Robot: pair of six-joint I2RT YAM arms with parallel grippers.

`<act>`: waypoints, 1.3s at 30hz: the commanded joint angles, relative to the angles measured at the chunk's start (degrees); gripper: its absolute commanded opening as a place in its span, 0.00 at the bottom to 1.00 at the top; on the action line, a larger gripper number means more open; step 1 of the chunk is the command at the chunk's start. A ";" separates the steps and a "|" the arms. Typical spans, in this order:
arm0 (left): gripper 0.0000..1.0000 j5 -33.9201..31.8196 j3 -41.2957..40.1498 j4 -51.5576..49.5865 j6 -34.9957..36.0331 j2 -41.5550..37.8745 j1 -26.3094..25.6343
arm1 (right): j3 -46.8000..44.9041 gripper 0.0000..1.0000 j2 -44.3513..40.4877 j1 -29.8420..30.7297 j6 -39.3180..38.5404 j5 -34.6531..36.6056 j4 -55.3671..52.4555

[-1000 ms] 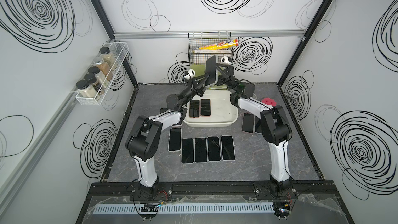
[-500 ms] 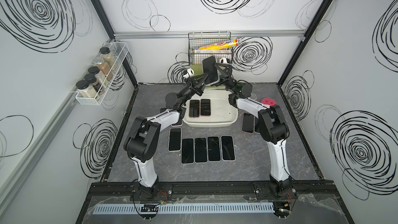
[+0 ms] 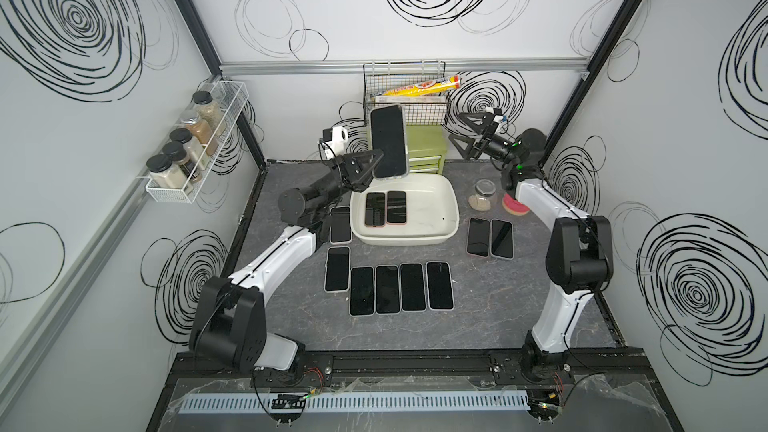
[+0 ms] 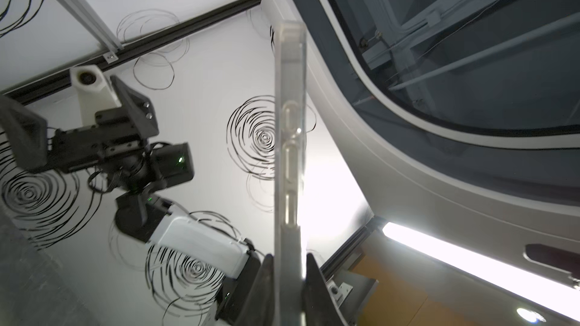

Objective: Take the phone out of the storage box
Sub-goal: Place the phone at the center of the board.

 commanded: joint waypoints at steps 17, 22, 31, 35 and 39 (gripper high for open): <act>0.00 -36.02 -8.86 -51.43 21.83 0.03 -34.30 | 26.14 1.00 -3.42 -11.56 -53.32 15.10 -74.97; 0.00 -40.75 -8.65 -41.05 13.61 9.67 -41.57 | 26.51 1.00 -4.14 -11.65 -54.97 13.77 -75.66; 0.00 -42.89 -4.03 -31.05 7.12 23.92 -44.89 | 25.49 1.00 -4.67 -11.74 -58.83 11.74 -78.12; 0.00 -44.08 0.51 -30.73 8.12 28.84 -45.32 | 25.39 1.00 -4.38 -11.74 -58.93 10.63 -78.13; 0.00 -44.39 1.78 -29.68 8.95 32.23 -45.42 | 25.18 1.00 -4.11 -11.74 -58.96 9.55 -78.06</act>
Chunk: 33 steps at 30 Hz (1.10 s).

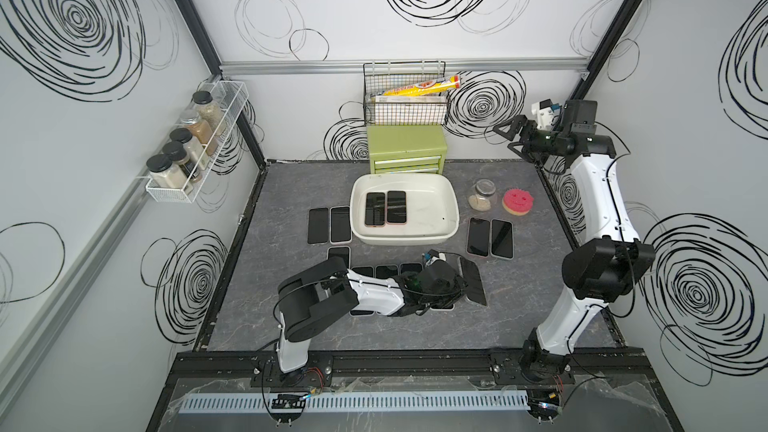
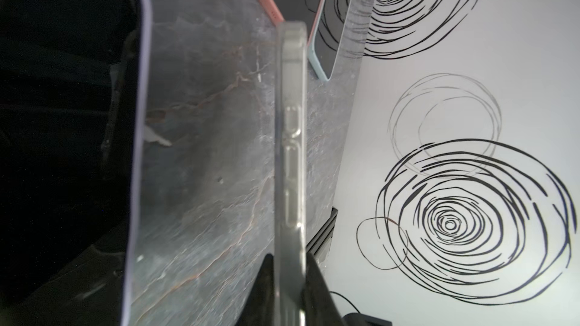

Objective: Take the phone out of the storage box
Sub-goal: Place the phone at the center of the board.

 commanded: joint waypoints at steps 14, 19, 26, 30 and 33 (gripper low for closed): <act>0.08 2.30 0.86 7.11 -0.73 5.82 0.33 | -1.00 1.00 -1.72 0.09 -1.44 -2.74 -1.15; 0.52 3.47 -1.28 4.93 -1.73 3.30 0.76 | -2.14 1.00 -2.26 0.09 -1.44 -2.87 -1.11; 0.77 4.80 -1.12 -1.10 -2.00 -1.53 2.06 | -4.55 1.00 -3.05 0.17 -1.44 -3.19 -0.12; 0.81 3.57 1.39 -11.80 1.99 -7.38 4.73 | -4.31 1.00 -3.22 0.31 -2.58 -0.97 -2.05; 0.82 1.93 5.63 -21.70 7.94 -13.84 7.80 | -3.38 1.00 -3.31 3.20 -4.91 4.72 -5.16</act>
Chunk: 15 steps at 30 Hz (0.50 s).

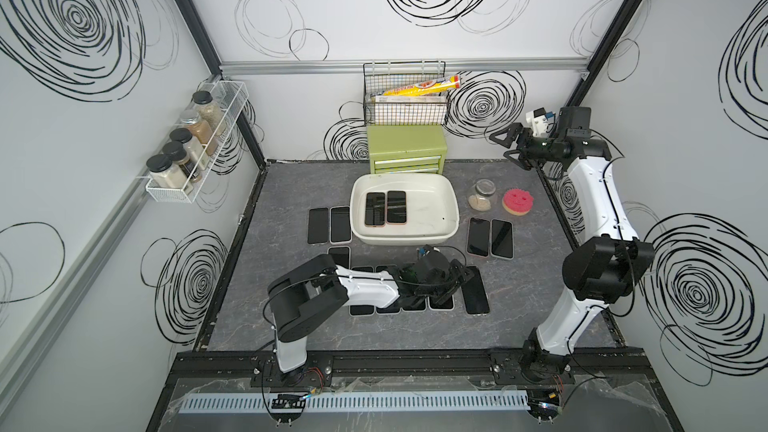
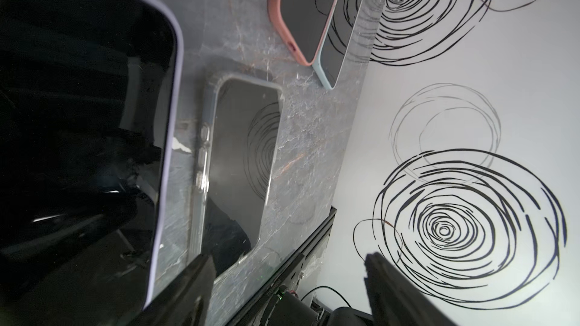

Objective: Take the phone out of the storage box
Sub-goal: Place the phone at the center of the board, then adjust the phone in the storage box.

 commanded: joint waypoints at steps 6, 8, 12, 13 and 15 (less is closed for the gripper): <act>0.99 -15.27 16.49 -37.66 22.78 -21.40 13.07 | 12.80 1.00 6.93 17.58 -6.91 19.90 -15.78; 0.99 -15.15 15.97 -41.45 26.13 -26.05 19.51 | 15.60 1.00 10.18 21.67 -5.80 23.06 -16.60; 0.99 -15.41 13.83 -47.42 32.78 -32.23 31.71 | 17.55 1.00 15.92 27.36 -3.35 27.53 -14.01; 0.99 -15.05 13.26 -48.51 33.96 -32.95 34.44 | 18.23 1.00 17.41 28.34 -2.80 28.38 -13.68; 0.99 -13.17 10.55 -48.34 37.65 -34.44 39.72 | 20.60 1.00 21.34 30.78 -1.99 30.67 -12.99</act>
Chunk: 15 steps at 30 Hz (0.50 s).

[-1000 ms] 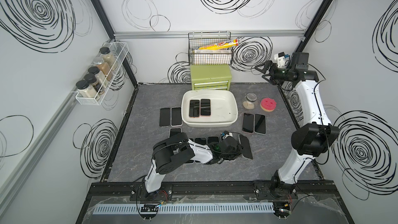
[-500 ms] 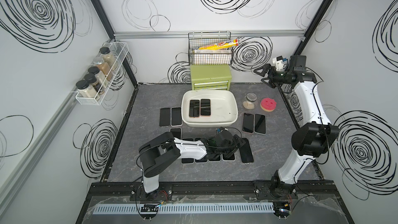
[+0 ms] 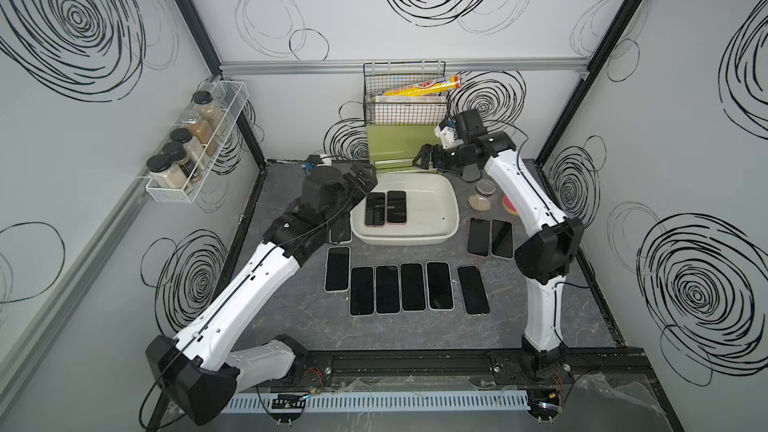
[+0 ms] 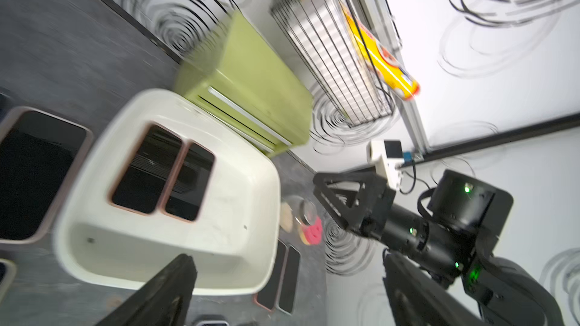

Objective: Take the phone out of the storage box
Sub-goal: Adjust the phone in the storage box.

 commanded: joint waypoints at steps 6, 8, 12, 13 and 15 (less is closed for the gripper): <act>0.99 4.58 -11.52 -5.33 13.68 -2.27 9.57 | 13.71 1.00 17.69 6.87 2.88 11.97 -1.83; 0.99 4.40 -12.44 -5.66 14.38 -2.48 9.32 | 13.96 1.00 19.94 7.53 2.65 13.36 -0.48; 0.99 3.12 -16.35 -4.41 13.55 -3.80 7.94 | 12.80 1.00 22.48 8.74 1.38 16.74 3.55; 0.99 3.04 -16.81 -4.19 13.50 -3.70 7.91 | 12.85 1.00 23.09 9.02 0.94 17.17 3.97; 0.99 2.71 -17.32 -3.23 13.53 -3.61 7.89 | 12.84 1.00 24.37 9.78 0.07 17.62 4.25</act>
